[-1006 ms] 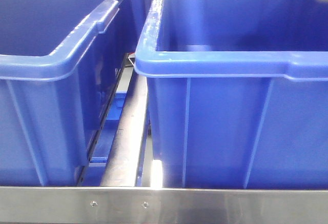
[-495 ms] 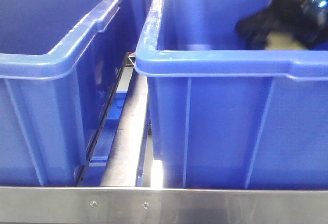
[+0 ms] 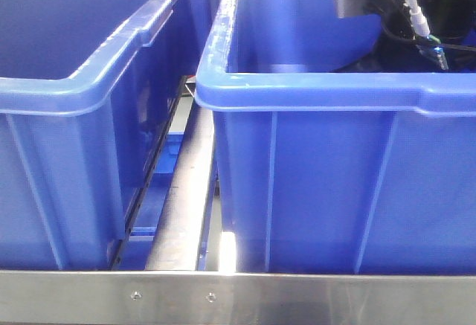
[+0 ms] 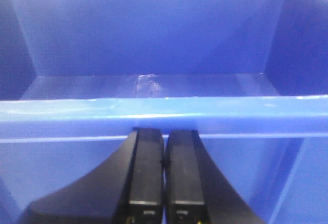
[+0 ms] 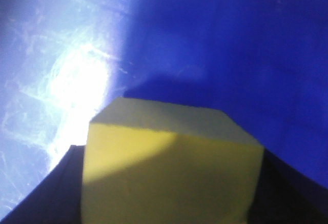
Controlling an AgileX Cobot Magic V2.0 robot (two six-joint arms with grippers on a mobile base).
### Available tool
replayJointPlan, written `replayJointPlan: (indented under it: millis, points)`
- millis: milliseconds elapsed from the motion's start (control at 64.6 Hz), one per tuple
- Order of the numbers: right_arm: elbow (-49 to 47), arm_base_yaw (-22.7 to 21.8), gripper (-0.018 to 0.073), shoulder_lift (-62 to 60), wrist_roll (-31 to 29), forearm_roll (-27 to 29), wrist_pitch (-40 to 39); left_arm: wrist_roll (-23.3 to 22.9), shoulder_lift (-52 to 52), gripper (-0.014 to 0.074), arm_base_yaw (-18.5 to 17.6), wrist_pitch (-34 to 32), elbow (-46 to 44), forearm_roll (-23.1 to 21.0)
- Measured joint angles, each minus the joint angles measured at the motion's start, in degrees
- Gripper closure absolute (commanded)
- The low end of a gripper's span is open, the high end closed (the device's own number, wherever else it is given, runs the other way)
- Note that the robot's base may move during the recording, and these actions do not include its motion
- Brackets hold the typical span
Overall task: Place yellow foam block on left shelf second layer
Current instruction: 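Move the right gripper with the cube into the blue bin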
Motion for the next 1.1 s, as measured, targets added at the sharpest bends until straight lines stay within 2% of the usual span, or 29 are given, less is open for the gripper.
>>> replayJointPlan:
  millis: [294,480,557,681,897,1098]
  points:
    - [0.0,0.0,-0.0064,-0.9,-0.1,0.0,-0.1,0.0,0.0,0.046,0.0,0.0,0.0,0.0]
    - [1.8,0.0,-0.0061,-8.3,-0.1,0.0,-2.3,0.0,0.0,0.046,0.0,0.0,0.0,0.0]
    - [4.8,0.0,-0.0033,-13.2,-0.1,0.0,-4.7,0.0,0.0,0.046,0.0,0.0,0.0,0.0]
    - [10.7,0.0,0.0109,-21.7,-0.1,0.0,-8.5,0.0,0.0,0.046,0.0,0.0,0.0,0.0]
    - [21.9,0.0,0.0505,-38.4,-0.1,0.0,-10.3,0.0,0.0,0.046,0.0,0.0,0.0,0.0]
    - [29.8,0.0,0.0504,-52.2,-0.1,0.0,-11.5,0.0,0.0,0.046,0.0,0.0,0.0,0.0]
